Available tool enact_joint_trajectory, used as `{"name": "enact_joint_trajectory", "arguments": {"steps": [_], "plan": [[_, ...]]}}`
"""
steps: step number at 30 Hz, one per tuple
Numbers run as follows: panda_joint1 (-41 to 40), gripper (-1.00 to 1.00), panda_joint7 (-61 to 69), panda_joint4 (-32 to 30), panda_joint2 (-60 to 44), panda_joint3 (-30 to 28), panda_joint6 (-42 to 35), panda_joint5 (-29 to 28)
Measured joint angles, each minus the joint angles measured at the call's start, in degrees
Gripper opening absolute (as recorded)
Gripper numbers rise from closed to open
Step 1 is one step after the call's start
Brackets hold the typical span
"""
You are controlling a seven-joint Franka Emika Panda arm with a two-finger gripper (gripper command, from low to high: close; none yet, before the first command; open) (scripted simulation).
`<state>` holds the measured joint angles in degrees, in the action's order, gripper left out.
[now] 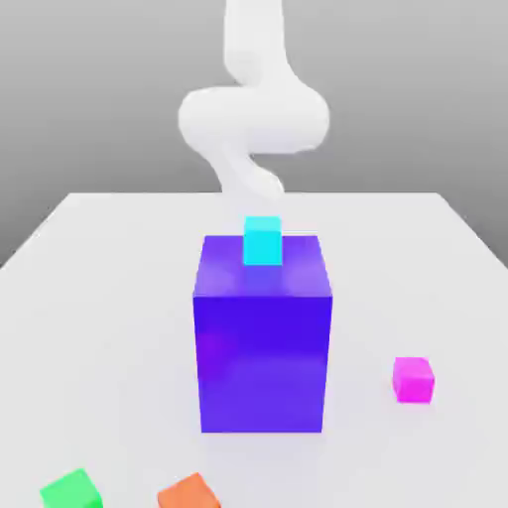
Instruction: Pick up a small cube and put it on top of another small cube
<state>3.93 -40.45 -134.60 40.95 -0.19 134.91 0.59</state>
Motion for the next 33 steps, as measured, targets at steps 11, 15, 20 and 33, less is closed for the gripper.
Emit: {"name": "enact_joint_trajectory", "arguments": {"steps": [11,15,20,33], "plan": [[17.2,0.00,25.7,-13.1,-23.6,1.3,14.9,2.7],[21.7,0.00,34.2,-17.8,-31.9,3.5,20.1,3.0],[27.3,0.00,42.3,-23.6,-42.3,6.2,26.8,-0.4],[31.0,-1.00,40.3,-22.3,-58.3,2.1,39.2,-6.4]]}}
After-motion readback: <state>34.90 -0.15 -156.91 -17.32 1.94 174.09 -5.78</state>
